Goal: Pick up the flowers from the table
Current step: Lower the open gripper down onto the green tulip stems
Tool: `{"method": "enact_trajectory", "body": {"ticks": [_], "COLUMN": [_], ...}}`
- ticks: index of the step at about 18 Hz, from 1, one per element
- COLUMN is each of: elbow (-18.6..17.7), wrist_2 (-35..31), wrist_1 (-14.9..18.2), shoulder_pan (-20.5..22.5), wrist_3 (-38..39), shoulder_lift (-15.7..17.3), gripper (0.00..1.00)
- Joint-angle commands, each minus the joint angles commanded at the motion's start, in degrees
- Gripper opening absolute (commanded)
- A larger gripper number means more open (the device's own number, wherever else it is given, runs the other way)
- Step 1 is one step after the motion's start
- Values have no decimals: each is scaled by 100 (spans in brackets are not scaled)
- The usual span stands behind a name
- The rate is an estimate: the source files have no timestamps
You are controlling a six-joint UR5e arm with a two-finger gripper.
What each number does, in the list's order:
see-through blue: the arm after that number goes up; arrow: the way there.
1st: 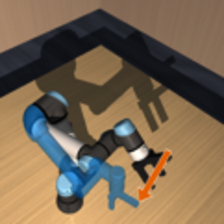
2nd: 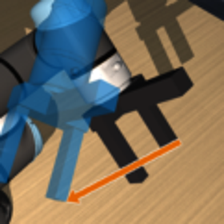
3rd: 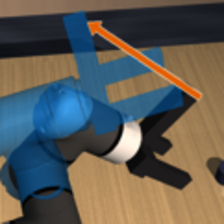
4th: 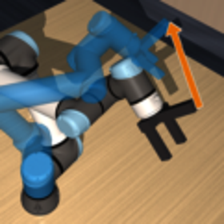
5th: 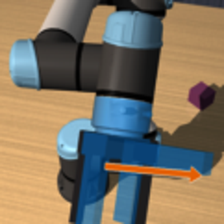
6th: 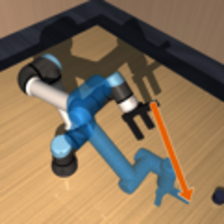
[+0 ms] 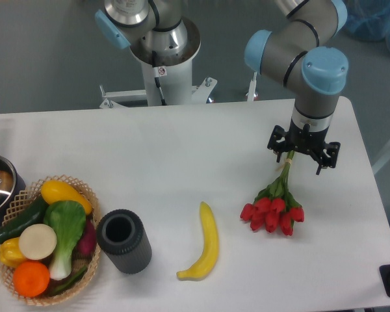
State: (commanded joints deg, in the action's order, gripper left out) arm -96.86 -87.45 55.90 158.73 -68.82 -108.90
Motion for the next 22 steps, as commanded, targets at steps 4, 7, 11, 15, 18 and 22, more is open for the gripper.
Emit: {"method": "enact_trajectory", "body": {"ticks": [4,7,11,15,18,22], "elbow": [9,-78,-666,-800,-826,-765], "wrist_2": [0,-9,-17,-316,-360,-352], "wrist_1": [-9,-44,-719,-861,-905,-1072], "shoulder_pan": [-17,-44,-44,-149,-255,-272], "wrist_3": [-9,26,96,70,140,202], "shoulder_lift": [17,0,26,-105,-369,-588], "gripper": [100,100,100,100,100,100]}}
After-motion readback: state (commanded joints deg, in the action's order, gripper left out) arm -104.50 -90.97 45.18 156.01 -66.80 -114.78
